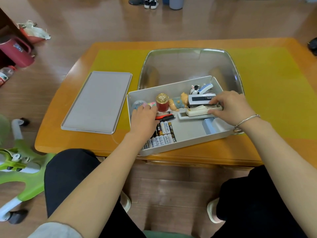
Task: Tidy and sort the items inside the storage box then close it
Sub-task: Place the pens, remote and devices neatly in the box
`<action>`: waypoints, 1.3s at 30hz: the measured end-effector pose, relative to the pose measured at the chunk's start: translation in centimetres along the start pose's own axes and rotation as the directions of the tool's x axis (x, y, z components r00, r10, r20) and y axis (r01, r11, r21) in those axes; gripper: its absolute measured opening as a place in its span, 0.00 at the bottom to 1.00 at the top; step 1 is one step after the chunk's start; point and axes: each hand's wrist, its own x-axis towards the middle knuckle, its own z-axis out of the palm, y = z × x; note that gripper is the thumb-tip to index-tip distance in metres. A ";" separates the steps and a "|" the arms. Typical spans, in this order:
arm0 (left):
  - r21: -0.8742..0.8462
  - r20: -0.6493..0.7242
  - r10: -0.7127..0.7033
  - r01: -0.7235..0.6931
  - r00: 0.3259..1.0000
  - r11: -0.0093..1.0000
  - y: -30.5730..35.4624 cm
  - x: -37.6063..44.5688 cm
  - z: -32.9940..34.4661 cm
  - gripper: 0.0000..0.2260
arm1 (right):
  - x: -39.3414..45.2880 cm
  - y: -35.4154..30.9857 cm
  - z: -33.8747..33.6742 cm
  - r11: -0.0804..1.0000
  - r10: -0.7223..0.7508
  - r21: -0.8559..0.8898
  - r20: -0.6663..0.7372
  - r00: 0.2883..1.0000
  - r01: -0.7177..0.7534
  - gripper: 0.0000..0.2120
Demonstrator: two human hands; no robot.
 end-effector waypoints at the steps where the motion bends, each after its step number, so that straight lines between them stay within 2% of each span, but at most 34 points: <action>1: -0.068 -0.034 0.025 -0.027 0.999 0.997 0.2 0.1 -0.1 0.17 | 0.1 0.2 0.0 1.000 0.003 0.009 -0.021 1.000 -0.003 0.12; 3: -0.262 -0.074 0.081 -0.098 0.994 0.960 1.3 0.4 -0.6 0.14 | 0.4 0.7 0.1 1.000 0.011 0.000 -0.048 0.999 -0.011 0.12; 5: -0.394 -0.048 0.101 -0.112 0.994 0.912 2.8 1.1 -1.0 0.14 | 0.9 1.0 0.3 0.999 0.026 -0.042 -0.056 0.998 -0.029 0.14; 8: -0.453 0.036 0.123 -0.093 0.992 0.887 4.7 2.4 -1.0 0.18 | 1.7 1.1 0.7 0.992 0.049 -0.111 -0.031 0.998 -0.053 0.18; 11: -0.538 0.105 0.117 -0.043 0.987 0.842 5.9 3.1 -0.5 0.21 | 2.6 1.1 0.8 0.987 0.026 -0.157 0.025 0.999 -0.022 0.17; 15: -0.597 0.127 0.134 -0.032 0.983 0.801 6.7 3.8 -0.3 0.20 | 4.1 0.8 0.3 0.977 -0.005 -0.212 0.120 0.993 0.031 0.17; 18: -0.611 0.100 0.094 -0.013 0.990 0.791 7.3 4.3 -0.6 0.18 | 4.8 0.7 0.0 0.960 -0.038 -0.269 0.153 0.987 0.079 0.15; 22: -0.717 0.095 0.035 0.044 0.995 0.696 7.7 4.5 -1.3 0.18 | 4.5 0.9 -0.7 0.984 -0.123 -0.117 0.082 0.989 0.133 0.18; 27: -0.895 0.036 -0.037 0.048 0.999 0.444 6.8 3.9 -2.3 0.05 | 3.3 -0.8 -0.7 0.978 -0.204 0.045 -0.031 0.979 0.205 0.21; 29: -0.891 0.019 -0.087 0.056 0.996 0.450 5.7 3.5 -2.7 0.03 | 2.9 -1.2 -0.6 0.980 -0.179 0.089 -0.010 0.984 0.179 0.28; 31: -0.870 -0.004 -0.152 0.071 0.988 0.488 3.9 2.8 -3.2 0.03 | 2.4 -1.4 -0.3 0.984 -0.175 0.029 0.086 0.981 0.173 0.33; 33: -0.829 -0.003 -0.169 0.092 0.986 0.552 1.6 2.1 -3.8 0.06 | 2.0 -1.5 0.4 0.968 -0.211 -0.095 0.192 0.958 0.232 0.29; 36: -0.727 0.114 -0.056 0.122 0.992 0.676 -1.1 1.2 -4.3 0.10 | 2.1 -2.0 1.8 0.933 -0.215 -0.216 0.306 0.927 0.288 0.29; 39: -0.601 0.227 0.024 0.121 0.974 0.790 -2.2 0.7 -4.0 0.07 | 2.7 -2.6 2.7 0.901 -0.223 -0.295 0.312 0.923 0.317 0.27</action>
